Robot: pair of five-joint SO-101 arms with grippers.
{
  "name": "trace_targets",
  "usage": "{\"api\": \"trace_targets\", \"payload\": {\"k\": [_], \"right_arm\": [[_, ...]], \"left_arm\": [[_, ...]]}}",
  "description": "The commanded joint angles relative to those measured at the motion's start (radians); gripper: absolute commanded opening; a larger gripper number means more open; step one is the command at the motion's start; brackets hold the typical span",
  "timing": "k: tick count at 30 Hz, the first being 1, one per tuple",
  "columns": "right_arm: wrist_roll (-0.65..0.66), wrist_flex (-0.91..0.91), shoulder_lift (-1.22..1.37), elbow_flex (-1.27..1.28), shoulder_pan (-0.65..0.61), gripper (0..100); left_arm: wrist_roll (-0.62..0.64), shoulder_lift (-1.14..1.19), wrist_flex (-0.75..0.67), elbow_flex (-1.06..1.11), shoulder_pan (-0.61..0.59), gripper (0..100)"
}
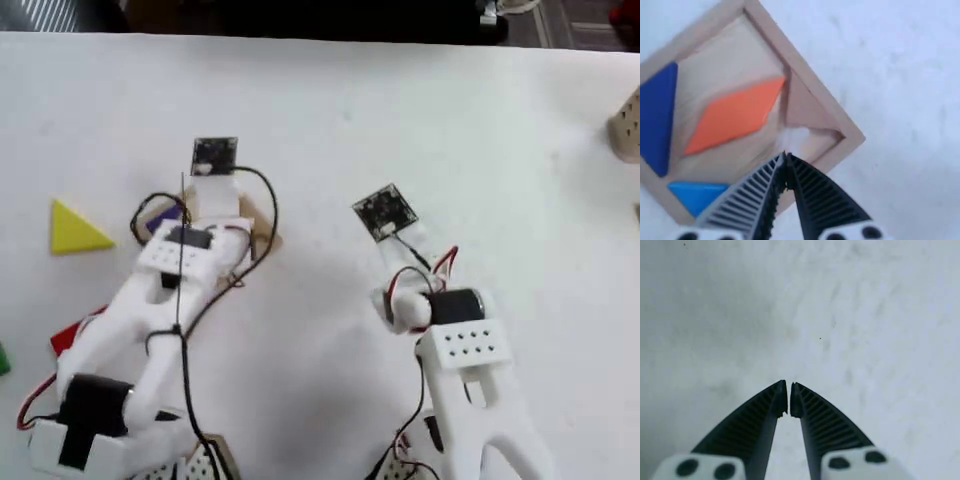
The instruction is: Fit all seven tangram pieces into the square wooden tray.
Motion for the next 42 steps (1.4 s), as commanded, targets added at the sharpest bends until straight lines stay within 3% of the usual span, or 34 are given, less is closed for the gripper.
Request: {"api": "trace_targets", "payload": {"k": [1,7,20,31,42], "right_arm": [[-0.011,-0.027,0.038,-0.038,0.008,1.7],[-0.011,-0.051,0.065,-0.038,0.008,1.7],[-0.011,-0.053,0.065,-0.038,0.008,1.7],[-0.011,-0.051,0.065,-0.034,0.008,1.7],[-0.011,-0.05,0.065,-0.032,0.008,1.7]], "left_arm": [[0.0,0.119,-0.028,-0.112,-0.01,2],[0.0,0.243,0.089,-0.275,-0.076,2],[0.0,0.266,0.04,-0.29,-0.142,2],[0.0,0.41,0.178,-0.476,-0.154,2],[0.0,0.535,0.181,-0.624,-0.22,2]]}}
